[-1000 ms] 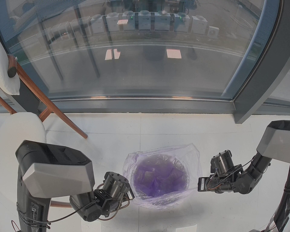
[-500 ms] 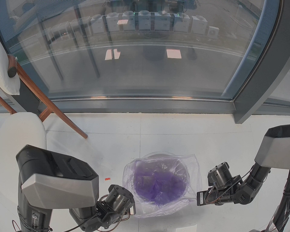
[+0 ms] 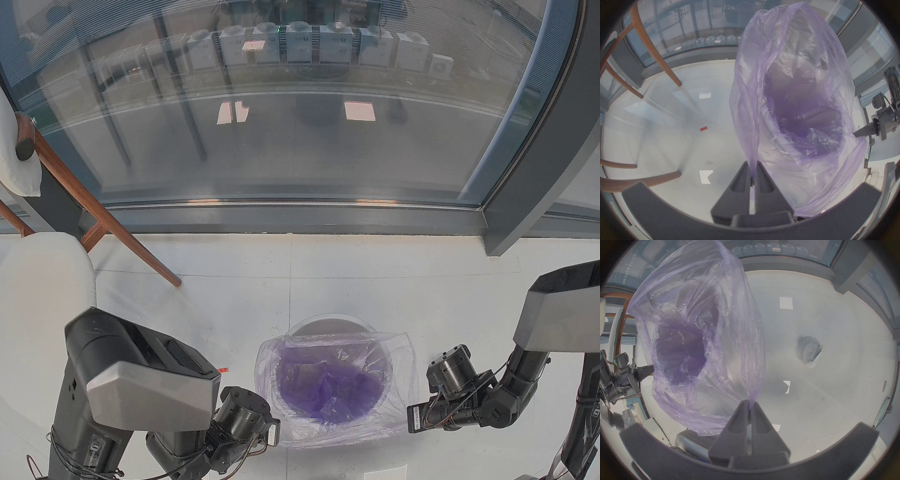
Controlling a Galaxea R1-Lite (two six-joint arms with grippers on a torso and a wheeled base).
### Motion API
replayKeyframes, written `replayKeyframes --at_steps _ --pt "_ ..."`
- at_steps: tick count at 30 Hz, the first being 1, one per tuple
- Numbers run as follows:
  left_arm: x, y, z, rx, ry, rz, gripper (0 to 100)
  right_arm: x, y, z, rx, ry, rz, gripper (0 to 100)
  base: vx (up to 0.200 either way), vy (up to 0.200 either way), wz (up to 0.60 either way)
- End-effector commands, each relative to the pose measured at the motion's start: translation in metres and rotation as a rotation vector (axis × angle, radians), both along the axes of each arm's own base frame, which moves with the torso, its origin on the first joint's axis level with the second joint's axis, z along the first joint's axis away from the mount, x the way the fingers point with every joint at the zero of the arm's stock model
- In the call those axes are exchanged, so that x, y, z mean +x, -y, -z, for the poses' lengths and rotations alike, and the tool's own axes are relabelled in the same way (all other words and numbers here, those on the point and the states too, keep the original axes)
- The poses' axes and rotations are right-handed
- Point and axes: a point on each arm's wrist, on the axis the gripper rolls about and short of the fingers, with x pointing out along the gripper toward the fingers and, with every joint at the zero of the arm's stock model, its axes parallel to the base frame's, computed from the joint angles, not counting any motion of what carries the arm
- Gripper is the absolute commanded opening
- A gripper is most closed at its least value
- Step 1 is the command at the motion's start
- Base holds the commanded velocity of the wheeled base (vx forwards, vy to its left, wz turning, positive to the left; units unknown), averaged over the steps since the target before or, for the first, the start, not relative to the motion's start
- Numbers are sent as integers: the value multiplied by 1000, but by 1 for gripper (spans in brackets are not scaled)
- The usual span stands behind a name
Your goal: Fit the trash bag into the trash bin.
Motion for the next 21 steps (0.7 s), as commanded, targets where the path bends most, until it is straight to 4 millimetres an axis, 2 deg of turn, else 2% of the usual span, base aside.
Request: replayKeyframes --at_steps 1,7,9,13,21 --pt "-3 -7 15 43 -41 -7 0 2 3 8 -16 -23 11 0 0 0 0" --pt "5 -11 14 22 -28 -46 0 16 4 6 -3 14 49 0 0 0 0" --pt "16 -17 11 -4 -1 -85 0 31 3 6 -1 54 84 0 0 0 0" --pt "35 -19 6 -53 62 -128 0 47 -3 -1 31 110 97 0 0 0 0" --pt "52 -10 -6 -156 168 -146 0 62 -10 -13 71 176 104 0 0 0 0"
